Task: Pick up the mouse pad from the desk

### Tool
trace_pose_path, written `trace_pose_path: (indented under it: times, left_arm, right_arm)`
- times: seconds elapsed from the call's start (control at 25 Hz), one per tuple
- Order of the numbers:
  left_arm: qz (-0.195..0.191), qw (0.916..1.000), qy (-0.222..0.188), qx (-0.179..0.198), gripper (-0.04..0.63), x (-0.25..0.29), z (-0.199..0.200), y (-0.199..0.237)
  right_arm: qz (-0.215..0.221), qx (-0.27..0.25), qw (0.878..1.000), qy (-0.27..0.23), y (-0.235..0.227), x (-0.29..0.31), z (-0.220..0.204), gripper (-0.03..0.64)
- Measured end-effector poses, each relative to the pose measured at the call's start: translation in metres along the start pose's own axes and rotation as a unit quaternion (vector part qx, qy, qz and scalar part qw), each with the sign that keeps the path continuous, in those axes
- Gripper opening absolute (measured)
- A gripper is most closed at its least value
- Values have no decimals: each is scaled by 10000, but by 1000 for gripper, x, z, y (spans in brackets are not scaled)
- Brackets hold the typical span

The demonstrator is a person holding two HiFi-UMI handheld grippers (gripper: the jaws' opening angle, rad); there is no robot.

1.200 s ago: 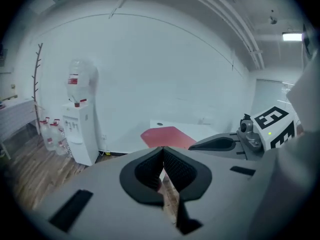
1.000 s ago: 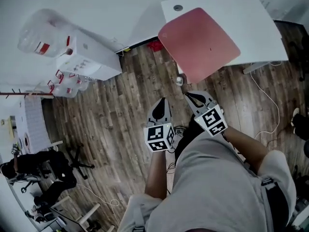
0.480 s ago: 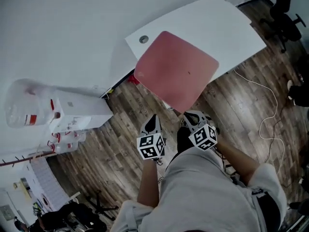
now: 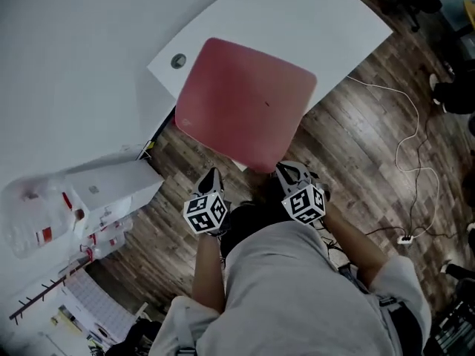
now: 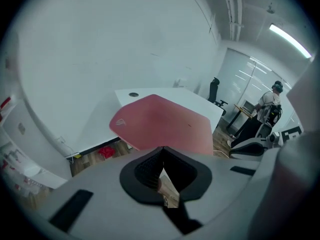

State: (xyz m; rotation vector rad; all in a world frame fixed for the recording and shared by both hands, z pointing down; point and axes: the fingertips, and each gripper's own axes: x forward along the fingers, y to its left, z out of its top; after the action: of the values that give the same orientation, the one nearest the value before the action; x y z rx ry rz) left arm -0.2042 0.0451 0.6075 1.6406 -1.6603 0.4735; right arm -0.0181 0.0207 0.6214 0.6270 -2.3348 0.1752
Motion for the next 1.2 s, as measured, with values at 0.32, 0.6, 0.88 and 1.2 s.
trace_pose_path:
  times: [0.32, 0.6, 0.88, 1.2]
  left_arm:
    - [-351, 9984, 432, 18, 12, 45, -2, 38]
    - [-911, 9919, 845, -265, 12, 83, -6, 76]
    - [-1801, 9678, 1082, -1386, 86, 120, -16, 110]
    - [-3159, 8972, 952, -2937, 252, 140, -9, 104]
  right_arm:
    - [-173, 2130, 9766, 255, -17, 13, -45, 49]
    - [-166, 3834, 9229, 320, -10, 28, -76, 186]
    - [-123, 5444, 8385, -193, -4, 47, -93, 233]
    - [196, 5979, 7984, -683, 8, 59, -88, 250]
